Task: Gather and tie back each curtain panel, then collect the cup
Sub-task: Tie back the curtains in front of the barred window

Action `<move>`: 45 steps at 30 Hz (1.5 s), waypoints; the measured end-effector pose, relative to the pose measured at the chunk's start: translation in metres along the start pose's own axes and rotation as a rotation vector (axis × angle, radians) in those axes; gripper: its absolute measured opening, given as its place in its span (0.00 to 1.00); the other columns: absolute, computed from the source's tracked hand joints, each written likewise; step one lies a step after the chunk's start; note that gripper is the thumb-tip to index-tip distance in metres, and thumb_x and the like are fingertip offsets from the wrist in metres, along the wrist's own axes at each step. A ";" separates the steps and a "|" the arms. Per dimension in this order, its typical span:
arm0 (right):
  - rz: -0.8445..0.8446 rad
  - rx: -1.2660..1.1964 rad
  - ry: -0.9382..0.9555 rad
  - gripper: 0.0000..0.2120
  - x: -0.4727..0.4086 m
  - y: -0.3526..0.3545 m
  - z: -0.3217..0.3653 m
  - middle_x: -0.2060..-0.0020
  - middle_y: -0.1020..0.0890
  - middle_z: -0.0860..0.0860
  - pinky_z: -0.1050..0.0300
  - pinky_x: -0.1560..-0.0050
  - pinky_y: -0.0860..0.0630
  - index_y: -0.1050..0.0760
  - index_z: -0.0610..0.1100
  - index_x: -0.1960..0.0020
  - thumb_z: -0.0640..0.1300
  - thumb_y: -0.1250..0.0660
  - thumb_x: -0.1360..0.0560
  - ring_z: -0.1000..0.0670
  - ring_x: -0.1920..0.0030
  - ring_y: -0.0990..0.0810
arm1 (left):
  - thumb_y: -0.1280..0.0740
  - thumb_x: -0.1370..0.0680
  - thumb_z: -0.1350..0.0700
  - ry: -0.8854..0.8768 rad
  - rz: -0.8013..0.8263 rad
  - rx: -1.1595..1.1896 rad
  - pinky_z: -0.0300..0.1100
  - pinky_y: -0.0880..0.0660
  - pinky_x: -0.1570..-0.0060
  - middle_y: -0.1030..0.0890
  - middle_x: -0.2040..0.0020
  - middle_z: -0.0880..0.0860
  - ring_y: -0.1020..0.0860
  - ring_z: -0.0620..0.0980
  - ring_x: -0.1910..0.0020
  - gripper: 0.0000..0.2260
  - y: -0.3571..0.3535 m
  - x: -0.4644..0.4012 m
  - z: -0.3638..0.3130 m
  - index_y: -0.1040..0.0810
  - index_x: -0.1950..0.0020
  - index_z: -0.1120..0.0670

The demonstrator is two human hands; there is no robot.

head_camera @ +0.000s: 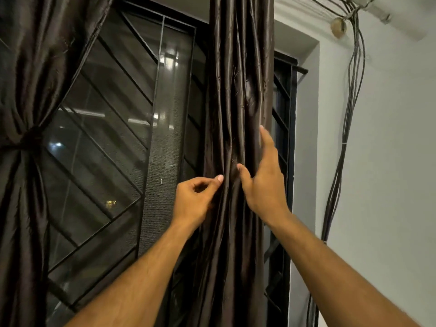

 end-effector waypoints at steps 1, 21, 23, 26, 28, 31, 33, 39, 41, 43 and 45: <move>0.006 0.086 0.048 0.30 0.004 -0.001 0.002 0.22 0.35 0.49 0.75 0.43 0.27 0.38 0.51 0.21 0.40 0.32 0.20 0.71 0.38 0.28 | 0.24 0.24 0.50 -0.015 -0.001 0.015 0.64 0.19 0.45 0.12 0.58 0.56 0.14 0.58 0.53 0.09 0.000 0.000 -0.001 0.13 0.55 0.56; 0.211 -0.128 -0.332 0.22 0.011 -0.040 0.021 0.40 0.23 0.58 0.67 0.43 0.33 0.16 0.42 0.51 0.59 0.39 0.17 0.59 0.33 0.26 | 0.28 0.28 0.46 -0.164 -0.053 -0.226 0.57 0.17 0.54 0.13 0.57 0.53 0.15 0.58 0.57 0.14 0.011 0.017 -0.010 0.14 0.45 0.51; 0.160 -0.129 -0.288 0.15 0.013 -0.040 0.019 0.46 0.23 0.57 0.68 0.48 0.31 0.19 0.50 0.56 0.56 0.36 0.17 0.66 0.45 0.24 | 0.27 0.24 0.53 -0.153 -0.100 -0.243 0.53 0.17 0.51 0.13 0.54 0.52 0.14 0.51 0.57 0.12 0.015 0.014 -0.007 0.15 0.42 0.54; -0.027 -0.006 -0.269 0.09 0.017 -0.034 0.011 0.45 0.23 0.56 0.75 0.55 0.31 0.27 0.53 0.45 0.48 0.28 0.22 0.66 0.51 0.25 | 0.28 0.22 0.60 -0.179 -0.216 -0.256 0.38 0.19 0.59 0.16 0.57 0.46 0.18 0.37 0.63 0.08 0.021 0.009 -0.002 0.21 0.45 0.50; -0.077 0.046 -0.285 0.17 0.018 -0.034 0.007 0.45 0.26 0.57 0.74 0.60 0.32 0.30 0.53 0.41 0.49 0.26 0.24 0.65 0.54 0.25 | 0.28 0.22 0.61 -0.195 -0.275 -0.302 0.33 0.27 0.70 0.20 0.63 0.45 0.22 0.37 0.71 0.08 0.023 0.008 0.000 0.23 0.50 0.49; -0.034 0.160 -0.337 0.18 0.013 -0.036 0.007 0.45 0.27 0.57 0.65 0.60 0.32 0.27 0.52 0.42 0.56 0.25 0.26 0.62 0.60 0.27 | 0.32 0.21 0.63 -0.167 -0.273 -0.377 0.40 0.24 0.67 0.16 0.59 0.47 0.20 0.40 0.66 0.09 0.025 0.003 0.003 0.18 0.52 0.48; 0.023 0.230 -0.359 0.13 0.011 -0.038 0.007 0.46 0.27 0.57 0.60 0.56 0.31 0.22 0.50 0.45 0.56 0.26 0.24 0.59 0.60 0.25 | 0.31 0.20 0.62 -0.144 -0.277 -0.393 0.43 0.19 0.59 0.13 0.54 0.49 0.16 0.44 0.58 0.09 0.024 0.000 0.003 0.14 0.47 0.51; 0.051 0.285 -0.350 0.07 0.010 -0.042 0.002 0.52 0.24 0.57 0.58 0.55 0.32 0.23 0.54 0.58 0.48 0.30 0.21 0.55 0.58 0.27 | 0.26 0.22 0.51 -0.135 -0.222 -0.528 0.29 0.29 0.52 0.16 0.39 0.51 0.19 0.44 0.43 0.17 0.019 -0.003 0.007 0.18 0.35 0.56; 0.004 0.229 -0.382 0.09 0.009 -0.042 -0.001 0.52 0.20 0.56 0.58 0.55 0.29 0.26 0.55 0.58 0.47 0.30 0.21 0.56 0.58 0.23 | 0.25 0.24 0.44 -0.117 -0.209 -0.573 0.36 0.29 0.49 0.19 0.35 0.51 0.20 0.49 0.37 0.25 0.013 -0.006 0.009 0.20 0.33 0.57; -0.029 0.217 -0.384 0.06 0.008 -0.039 -0.004 0.51 0.18 0.55 0.58 0.54 0.26 0.23 0.54 0.56 0.46 0.30 0.21 0.55 0.56 0.21 | 0.26 0.24 0.41 -0.109 -0.217 -0.624 0.38 0.28 0.48 0.21 0.34 0.52 0.21 0.51 0.36 0.28 0.006 -0.010 0.011 0.20 0.32 0.59; -0.045 0.212 -0.381 0.06 0.009 -0.035 -0.008 0.51 0.18 0.54 0.57 0.52 0.23 0.24 0.54 0.56 0.46 0.30 0.21 0.54 0.55 0.19 | 0.26 0.25 0.41 -0.111 -0.228 -0.623 0.42 0.24 0.45 0.20 0.35 0.52 0.20 0.52 0.37 0.28 -0.002 -0.013 0.014 0.19 0.33 0.60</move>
Point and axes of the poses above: each hand's wrist, its own x-axis away from the middle knuckle, its own y-axis out of the back of the hand, z = x × y, the point moved 1 cm from there along -x, towards the middle knuckle
